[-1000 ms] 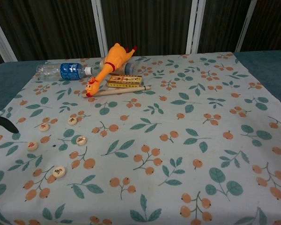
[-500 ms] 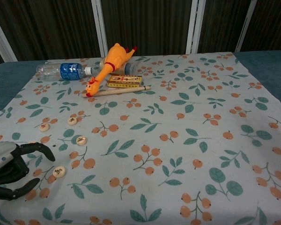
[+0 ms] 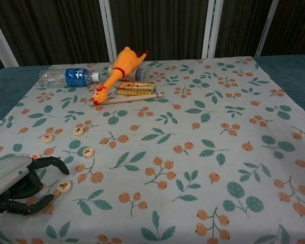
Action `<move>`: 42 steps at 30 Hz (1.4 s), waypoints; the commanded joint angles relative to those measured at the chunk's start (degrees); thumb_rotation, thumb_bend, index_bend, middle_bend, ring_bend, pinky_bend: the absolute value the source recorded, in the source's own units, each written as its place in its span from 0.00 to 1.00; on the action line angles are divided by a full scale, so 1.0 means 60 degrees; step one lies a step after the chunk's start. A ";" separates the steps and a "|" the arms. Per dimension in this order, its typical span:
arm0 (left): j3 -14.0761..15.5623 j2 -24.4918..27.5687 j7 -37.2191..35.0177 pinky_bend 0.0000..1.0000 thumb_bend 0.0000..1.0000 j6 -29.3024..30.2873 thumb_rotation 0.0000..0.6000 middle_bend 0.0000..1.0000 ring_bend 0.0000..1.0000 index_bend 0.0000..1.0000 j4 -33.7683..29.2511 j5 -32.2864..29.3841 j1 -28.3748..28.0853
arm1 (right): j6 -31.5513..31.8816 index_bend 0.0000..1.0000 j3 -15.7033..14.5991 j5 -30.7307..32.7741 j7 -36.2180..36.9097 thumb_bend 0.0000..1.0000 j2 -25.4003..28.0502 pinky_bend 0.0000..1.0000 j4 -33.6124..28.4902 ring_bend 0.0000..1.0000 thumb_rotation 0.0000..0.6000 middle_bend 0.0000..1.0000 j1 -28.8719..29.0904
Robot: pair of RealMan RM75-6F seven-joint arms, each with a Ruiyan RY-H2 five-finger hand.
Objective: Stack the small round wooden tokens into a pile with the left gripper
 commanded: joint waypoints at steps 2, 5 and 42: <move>0.0031 -0.0029 -0.0007 1.00 0.40 -0.0049 1.00 1.00 1.00 0.35 -0.0025 -0.0016 -0.0038 | -0.0011 0.00 0.0006 0.0009 -0.0001 0.13 0.0001 0.00 -0.0001 0.00 1.00 0.00 0.0007; 0.0016 -0.0093 0.0043 1.00 0.40 -0.0088 1.00 1.00 1.00 0.35 0.0020 -0.0057 -0.0075 | -0.0014 0.00 -0.0002 0.0003 0.0005 0.13 0.0006 0.00 -0.0002 0.00 1.00 0.00 0.0005; -0.0246 0.0052 0.0067 1.00 0.40 0.0119 1.00 1.00 1.00 0.45 -0.0294 -0.0384 -0.0214 | -0.0071 0.00 0.0016 0.0059 -0.0007 0.13 0.0007 0.00 -0.0017 0.00 1.00 0.00 0.0027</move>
